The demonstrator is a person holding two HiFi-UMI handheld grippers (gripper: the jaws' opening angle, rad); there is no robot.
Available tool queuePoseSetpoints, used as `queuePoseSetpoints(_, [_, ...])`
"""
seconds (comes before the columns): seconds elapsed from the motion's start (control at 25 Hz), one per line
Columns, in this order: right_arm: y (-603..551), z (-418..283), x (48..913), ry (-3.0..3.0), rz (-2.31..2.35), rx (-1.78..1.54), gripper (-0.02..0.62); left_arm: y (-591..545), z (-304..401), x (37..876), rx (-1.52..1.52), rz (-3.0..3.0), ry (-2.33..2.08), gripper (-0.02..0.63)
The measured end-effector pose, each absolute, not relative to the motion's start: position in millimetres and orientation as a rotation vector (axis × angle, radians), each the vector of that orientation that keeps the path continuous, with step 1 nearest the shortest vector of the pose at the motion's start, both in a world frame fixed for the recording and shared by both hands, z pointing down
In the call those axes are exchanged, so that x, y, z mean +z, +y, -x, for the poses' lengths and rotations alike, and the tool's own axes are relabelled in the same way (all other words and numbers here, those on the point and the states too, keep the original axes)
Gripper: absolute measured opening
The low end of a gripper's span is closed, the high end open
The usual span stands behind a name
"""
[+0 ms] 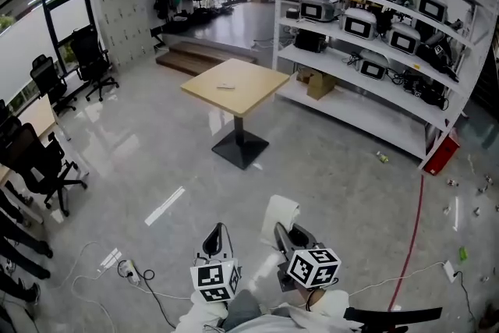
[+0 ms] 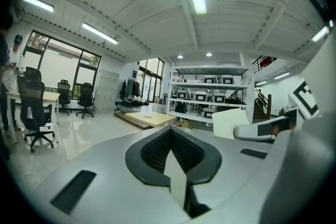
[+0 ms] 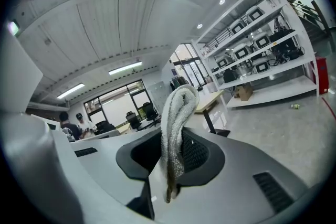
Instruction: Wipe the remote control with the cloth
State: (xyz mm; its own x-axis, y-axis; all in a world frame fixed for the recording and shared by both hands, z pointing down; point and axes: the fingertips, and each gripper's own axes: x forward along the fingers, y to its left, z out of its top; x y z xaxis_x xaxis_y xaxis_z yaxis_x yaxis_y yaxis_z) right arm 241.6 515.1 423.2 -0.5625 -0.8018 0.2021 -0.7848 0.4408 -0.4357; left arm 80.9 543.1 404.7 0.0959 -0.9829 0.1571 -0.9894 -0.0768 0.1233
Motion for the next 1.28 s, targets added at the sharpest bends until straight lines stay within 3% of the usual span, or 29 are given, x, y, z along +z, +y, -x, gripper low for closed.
queuePoseSetpoints(0.4, [443, -249, 434, 2.586, 1.518, -0.786, 0.089, 464, -88, 401, 0.047, -2.231, -1.957, -0.014])
queuePoseSetpoints(1.28, [256, -163, 429, 2.578, 1.572, -0.765, 0.089, 261, -3, 401, 0.018, -2.274, -1.911, -0.014])
